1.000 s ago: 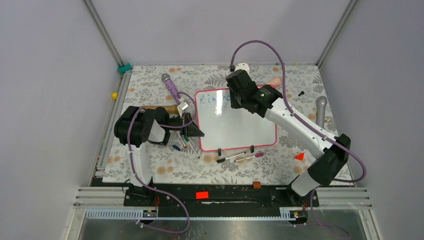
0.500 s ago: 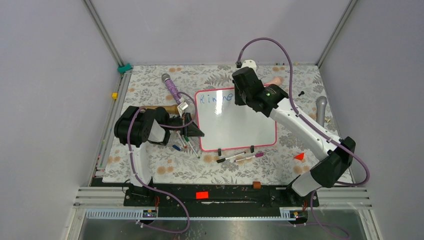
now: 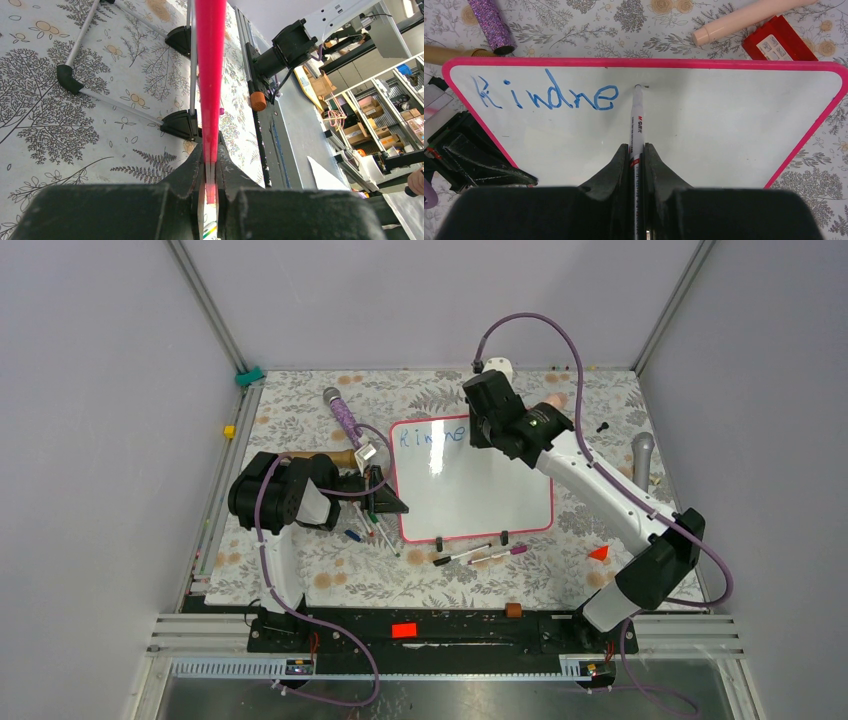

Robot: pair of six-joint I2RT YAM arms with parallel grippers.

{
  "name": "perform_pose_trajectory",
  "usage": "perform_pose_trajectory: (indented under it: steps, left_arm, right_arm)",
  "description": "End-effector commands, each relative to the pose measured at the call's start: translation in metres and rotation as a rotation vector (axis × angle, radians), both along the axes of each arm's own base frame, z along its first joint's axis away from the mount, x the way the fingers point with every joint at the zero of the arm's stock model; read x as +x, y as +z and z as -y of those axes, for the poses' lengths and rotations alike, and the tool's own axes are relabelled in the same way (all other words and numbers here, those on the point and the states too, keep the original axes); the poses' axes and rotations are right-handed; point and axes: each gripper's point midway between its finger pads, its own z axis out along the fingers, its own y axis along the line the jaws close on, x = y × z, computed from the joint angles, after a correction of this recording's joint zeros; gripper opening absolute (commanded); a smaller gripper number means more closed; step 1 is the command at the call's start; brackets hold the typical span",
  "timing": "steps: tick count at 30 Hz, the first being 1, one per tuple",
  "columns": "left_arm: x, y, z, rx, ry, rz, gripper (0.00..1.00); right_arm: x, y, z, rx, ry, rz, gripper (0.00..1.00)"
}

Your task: Write a sentence on the whiteboard

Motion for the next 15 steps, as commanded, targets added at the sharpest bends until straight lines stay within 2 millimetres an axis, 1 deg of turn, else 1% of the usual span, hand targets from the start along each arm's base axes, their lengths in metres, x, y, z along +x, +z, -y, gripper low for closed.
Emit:
perform_pose_trajectory:
  steps: [1, 8, 15]
  left_arm:
    - [-0.010, 0.006, -0.001, -0.011, -0.061, 0.085, 0.00]
    - [-0.010, 0.006, -0.001, -0.011, -0.063, 0.085, 0.00]
    - [-0.010, 0.006, -0.002, -0.011, -0.062, 0.085, 0.00]
  right_arm:
    - [0.011, 0.012, -0.001, 0.018, -0.024, 0.029, 0.00]
    - [0.009, 0.006, -0.009, 0.027, 0.014, 0.002, 0.00]
    - [0.002, -0.002, -0.010, 0.033, 0.034, -0.025, 0.00]
